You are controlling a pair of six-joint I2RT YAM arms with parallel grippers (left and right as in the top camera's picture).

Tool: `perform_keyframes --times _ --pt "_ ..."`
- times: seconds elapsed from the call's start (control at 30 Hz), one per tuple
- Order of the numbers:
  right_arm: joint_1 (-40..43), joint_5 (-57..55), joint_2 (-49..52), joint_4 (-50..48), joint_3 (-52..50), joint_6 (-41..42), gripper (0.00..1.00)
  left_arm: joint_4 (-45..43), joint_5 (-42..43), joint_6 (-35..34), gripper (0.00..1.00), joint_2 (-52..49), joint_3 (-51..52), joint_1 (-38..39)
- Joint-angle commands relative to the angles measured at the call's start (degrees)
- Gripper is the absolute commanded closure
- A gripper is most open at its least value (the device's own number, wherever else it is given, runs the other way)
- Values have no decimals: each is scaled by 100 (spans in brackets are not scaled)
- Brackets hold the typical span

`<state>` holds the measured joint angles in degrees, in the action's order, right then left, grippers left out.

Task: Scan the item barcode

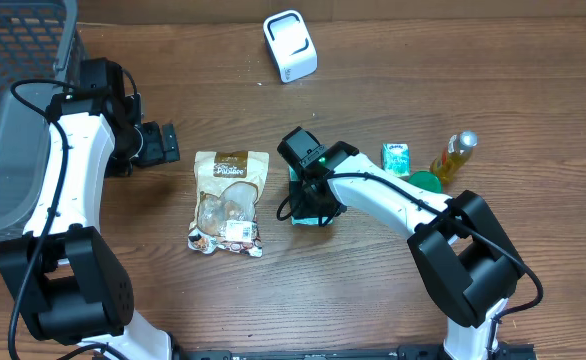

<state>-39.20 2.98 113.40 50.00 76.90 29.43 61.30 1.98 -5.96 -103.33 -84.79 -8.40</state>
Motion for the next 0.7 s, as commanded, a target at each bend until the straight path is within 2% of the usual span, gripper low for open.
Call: perform_keyframes --times 0.0,0.1,0.23,0.37,0.67 --pt "-37 -39 -28 173 313 -81 54 -7 44 42 1 -81 -118 -20" --pt "-37 -92 -59 267 748 -313 54 -7 44 42 0 -81 -118 -20" --pt "-37 -693 -59 258 1021 -313 54 -7 44 42 0 -81 -118 -20" --pt "-37 -1244 -26 212 1003 -310 68 -7 44 42 0 -81 -118 -20" --pt "-37 -1237 245 129 844 -308 68 -7 44 44 0 -81 -118 -20"
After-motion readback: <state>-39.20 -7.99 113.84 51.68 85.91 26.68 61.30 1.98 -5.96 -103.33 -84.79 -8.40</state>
